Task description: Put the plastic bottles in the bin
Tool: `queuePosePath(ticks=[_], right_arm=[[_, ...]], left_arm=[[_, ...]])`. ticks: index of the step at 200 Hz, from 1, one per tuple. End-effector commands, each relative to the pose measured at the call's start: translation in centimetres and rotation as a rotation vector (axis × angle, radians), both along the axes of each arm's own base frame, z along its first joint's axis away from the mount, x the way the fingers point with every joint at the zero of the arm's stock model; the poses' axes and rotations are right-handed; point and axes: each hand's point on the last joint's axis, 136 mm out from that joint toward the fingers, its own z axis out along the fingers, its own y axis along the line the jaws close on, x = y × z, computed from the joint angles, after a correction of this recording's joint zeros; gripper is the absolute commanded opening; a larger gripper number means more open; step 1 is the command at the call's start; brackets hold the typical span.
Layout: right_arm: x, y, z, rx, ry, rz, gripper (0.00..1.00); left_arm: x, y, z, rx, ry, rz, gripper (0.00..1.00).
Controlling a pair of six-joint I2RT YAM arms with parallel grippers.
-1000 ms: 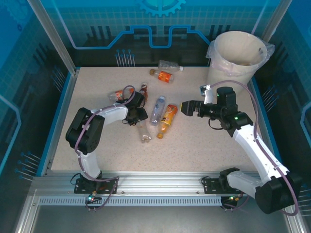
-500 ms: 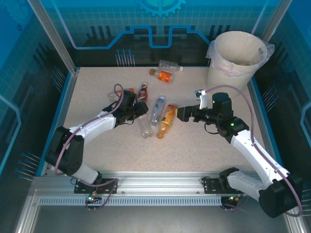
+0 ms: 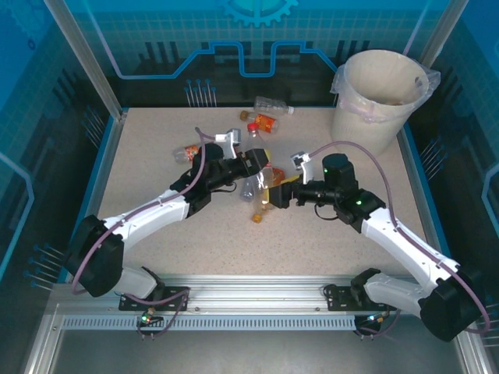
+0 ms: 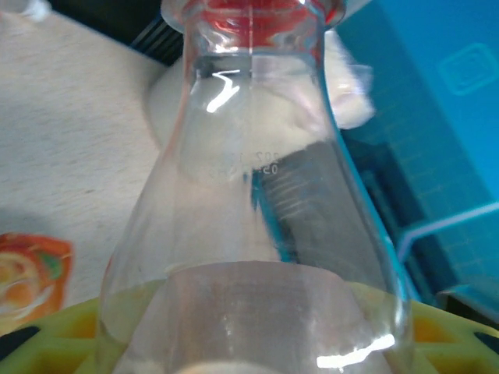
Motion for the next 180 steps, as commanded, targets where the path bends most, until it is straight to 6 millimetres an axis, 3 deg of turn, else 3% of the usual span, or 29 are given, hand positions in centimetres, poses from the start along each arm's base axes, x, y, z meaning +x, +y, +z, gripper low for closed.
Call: queuePosePath(ticks=[1,57,92,118,180], right_arm=[[-0.8,1.1,1.3,0.020,-0.036,0.064,1.00],[-0.4,2.1,2.9,0.121,-0.067,0.061,1.00],[-0.4,2.7,3.7,0.146,-0.068,0.084,0.96],[-0.2,2.5,3.8,0.131,-0.076,0.075,0.81],[-0.4,2.4,3.0,0.089,-0.060,0.083,0.59]], left_arm=[[-1.6,-1.2,4.7,-0.092,-0.170,-0.081,0.50],[-3.1,-2.3,7.3,-0.186,-0.242,-0.146,0.50],[-3.1,-2.6,7.4,-0.187,-0.246,-0.153,0.51],[-3.0,-2.7,7.2,-0.180,-0.244,-0.154,0.51],[-2.6,-2.6,6.8,-0.160,-0.240,-0.135,0.51]])
